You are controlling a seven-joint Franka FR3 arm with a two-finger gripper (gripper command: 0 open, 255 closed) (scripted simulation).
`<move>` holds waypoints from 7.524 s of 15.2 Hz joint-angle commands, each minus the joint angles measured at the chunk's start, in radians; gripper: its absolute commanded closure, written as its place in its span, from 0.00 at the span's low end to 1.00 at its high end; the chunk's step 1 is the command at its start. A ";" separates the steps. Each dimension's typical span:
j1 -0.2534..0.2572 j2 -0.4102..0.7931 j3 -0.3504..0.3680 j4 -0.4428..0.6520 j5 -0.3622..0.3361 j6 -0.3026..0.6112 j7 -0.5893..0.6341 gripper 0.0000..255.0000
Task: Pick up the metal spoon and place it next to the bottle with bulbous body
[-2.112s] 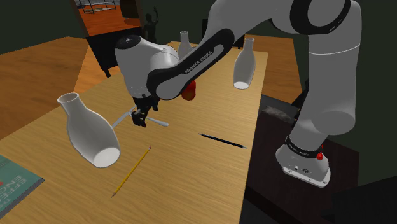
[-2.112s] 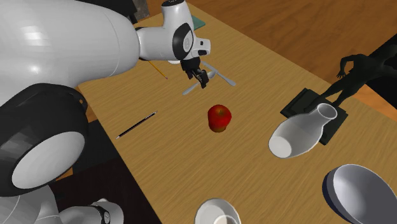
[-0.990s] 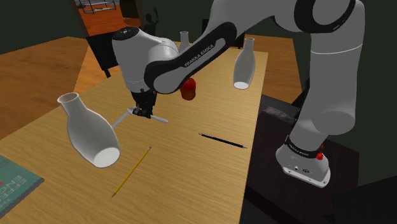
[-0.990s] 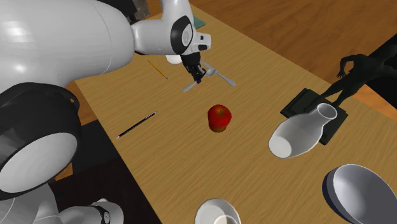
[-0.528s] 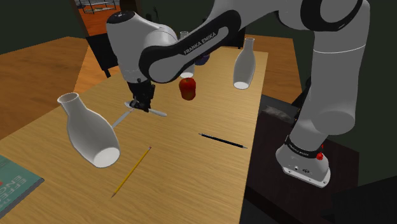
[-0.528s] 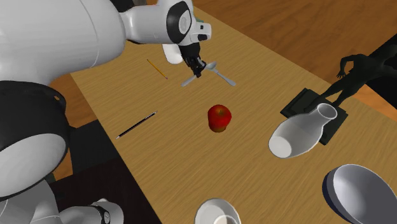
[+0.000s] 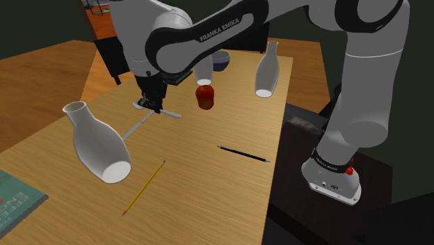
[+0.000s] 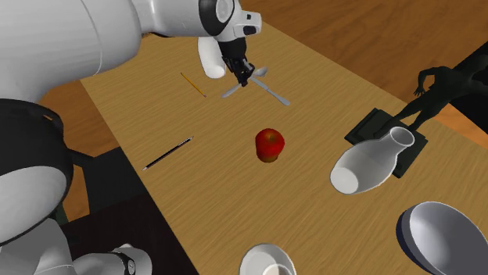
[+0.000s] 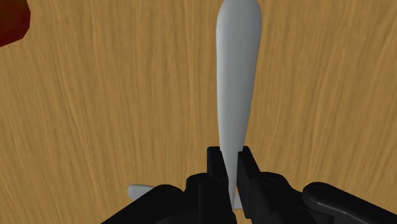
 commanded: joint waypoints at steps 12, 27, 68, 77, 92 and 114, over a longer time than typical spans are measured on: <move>0.009 -0.016 0.009 0.153 0.023 -0.164 -0.040 1.00; 0.043 0.023 0.015 0.410 0.012 -0.381 -0.075 1.00; -0.328 -0.520 -0.300 -0.044 0.268 -0.332 -0.739 1.00; -0.363 -0.566 -0.372 -0.164 0.273 -0.250 -0.841 1.00; -0.362 -0.598 -0.373 -0.398 0.271 -0.048 -0.827 1.00; -0.365 -0.554 -0.369 -0.654 0.255 0.251 -0.797 1.00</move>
